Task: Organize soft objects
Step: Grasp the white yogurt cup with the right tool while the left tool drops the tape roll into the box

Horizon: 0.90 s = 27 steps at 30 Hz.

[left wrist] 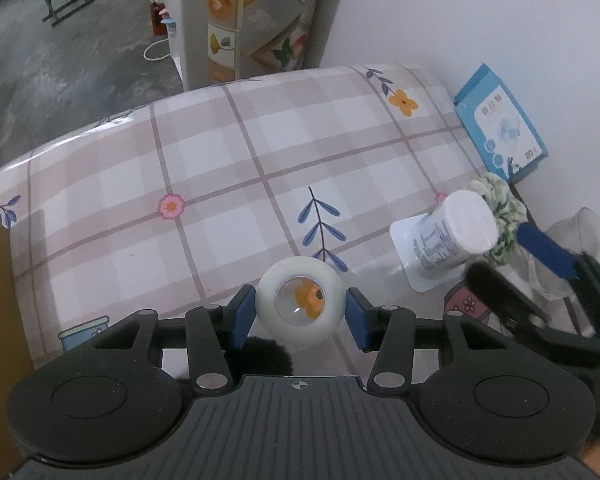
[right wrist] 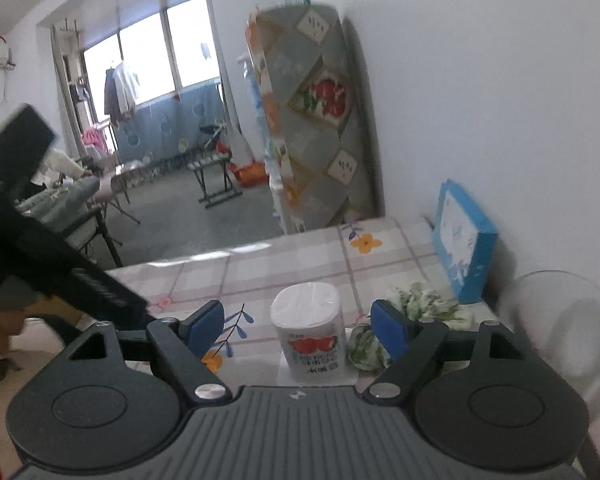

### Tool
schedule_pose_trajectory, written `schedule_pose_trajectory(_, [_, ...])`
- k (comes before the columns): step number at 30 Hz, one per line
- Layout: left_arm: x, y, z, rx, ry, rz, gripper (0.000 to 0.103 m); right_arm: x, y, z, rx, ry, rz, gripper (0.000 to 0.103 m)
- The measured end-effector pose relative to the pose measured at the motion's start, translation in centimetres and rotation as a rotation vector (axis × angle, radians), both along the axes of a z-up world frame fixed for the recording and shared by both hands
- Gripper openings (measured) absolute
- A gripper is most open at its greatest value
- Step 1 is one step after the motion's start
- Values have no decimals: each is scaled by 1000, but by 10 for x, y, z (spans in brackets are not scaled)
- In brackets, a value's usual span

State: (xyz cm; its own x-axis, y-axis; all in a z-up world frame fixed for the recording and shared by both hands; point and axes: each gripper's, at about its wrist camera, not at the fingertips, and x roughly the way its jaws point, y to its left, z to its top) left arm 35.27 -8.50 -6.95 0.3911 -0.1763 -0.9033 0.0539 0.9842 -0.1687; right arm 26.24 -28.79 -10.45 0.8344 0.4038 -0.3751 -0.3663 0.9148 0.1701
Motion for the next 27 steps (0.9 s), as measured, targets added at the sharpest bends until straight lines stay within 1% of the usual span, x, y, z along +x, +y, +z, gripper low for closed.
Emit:
schedule_pose_trajectory(4, [0, 7, 2, -22, -7, 17, 48, 27, 14, -9, -29, 51, 10, 61])
schedule_pose_trajectory(8, [-5, 9, 9, -40, -26, 23, 48, 42, 26, -16, -84, 72, 11, 61])
schedule_pose_trajectory(12, [-15, 12, 20, -57, -48, 35, 48, 61, 30, -25, -93, 149, 9, 61])
schedule_pose_trajectory(14, [-23, 14, 29, -68, -70, 43, 48, 61, 28, -27, -89, 153, 4, 60])
schedule_pose_trajectory(18, [-47, 18, 53, -100, -112, 55, 48, 54, 18, -23, -17, 202, 22, 60])
schedule_pose_trajectory(21, [-69, 20, 68, -108, -141, 58, 48, 35, 7, -18, 48, 256, 42, 60])
schedule_pose_trajectory(23, [-83, 23, 76, -116, -154, 64, 48, 17, -1, -14, 103, 289, 73, 60])
schedule_pose_trajectory(27, [-113, 32, 89, -144, -177, 80, 48, -24, -20, -15, 260, 416, 149, 60])
